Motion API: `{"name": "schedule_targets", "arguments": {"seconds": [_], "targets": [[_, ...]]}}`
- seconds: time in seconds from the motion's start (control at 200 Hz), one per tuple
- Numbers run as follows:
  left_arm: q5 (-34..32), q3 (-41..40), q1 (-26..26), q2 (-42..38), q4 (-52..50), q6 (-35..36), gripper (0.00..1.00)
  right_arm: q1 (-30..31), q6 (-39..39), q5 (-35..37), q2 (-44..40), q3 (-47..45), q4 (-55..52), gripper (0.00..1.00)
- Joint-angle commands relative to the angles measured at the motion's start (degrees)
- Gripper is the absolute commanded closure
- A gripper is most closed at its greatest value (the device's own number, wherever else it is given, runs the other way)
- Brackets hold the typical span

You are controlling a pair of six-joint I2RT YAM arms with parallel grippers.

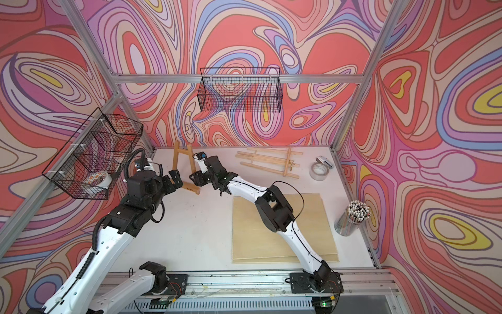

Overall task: Disassemble the easel
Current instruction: Pick up the easel at the center of the board.

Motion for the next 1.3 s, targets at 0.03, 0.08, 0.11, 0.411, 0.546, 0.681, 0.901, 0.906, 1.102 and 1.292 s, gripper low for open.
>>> {"name": "schedule_targets", "arguments": {"seconds": [0.03,0.08,0.11,0.411,0.546,0.681,0.901,0.906,1.102,1.292], "targets": [[-2.40,-0.87,0.22,-1.21,2.55,0.89,0.00,-0.13,-0.65,1.05,-1.14,-0.99,4.93,0.41],[-1.99,-1.16,0.28,-1.23,3.02,0.87,0.00,-0.08,-1.07,-0.45,-0.44,-0.78,6.09,0.42],[-1.81,-1.27,0.26,-1.14,3.11,0.87,0.00,-0.06,-0.86,-1.33,0.21,-0.44,6.68,0.43],[-2.03,-1.36,0.21,-1.25,3.05,1.16,0.00,-0.14,3.07,-3.09,7.81,5.79,12.20,0.52],[-1.99,-1.54,0.27,-1.65,3.41,1.26,0.00,-0.12,4.02,-2.92,9.64,6.91,14.79,0.62],[-2.00,-1.54,0.24,-1.38,3.31,1.35,0.00,0.02,3.33,-3.86,9.92,6.91,15.49,0.73],[-3.69,-1.57,0.24,-1.29,2.71,1.82,0.00,0.70,-0.24,-4.24,7.58,4.53,14.94,0.87],[-3.69,-1.55,0.23,-1.29,2.66,1.80,0.00,0.72,-0.35,-4.24,7.46,4.48,14.87,0.87],[-4.08,-1.80,0.04,-1.22,2.78,1.78,0.00,1.52,-3.12,-4.74,3.37,0.13,15.69,0.98],[-5.61,-1.69,-0.87,-1.75,2.51,2.72,0.00,1.64,-5.19,-5.50,-4.07,-7.95,17.23,1.00]]}}
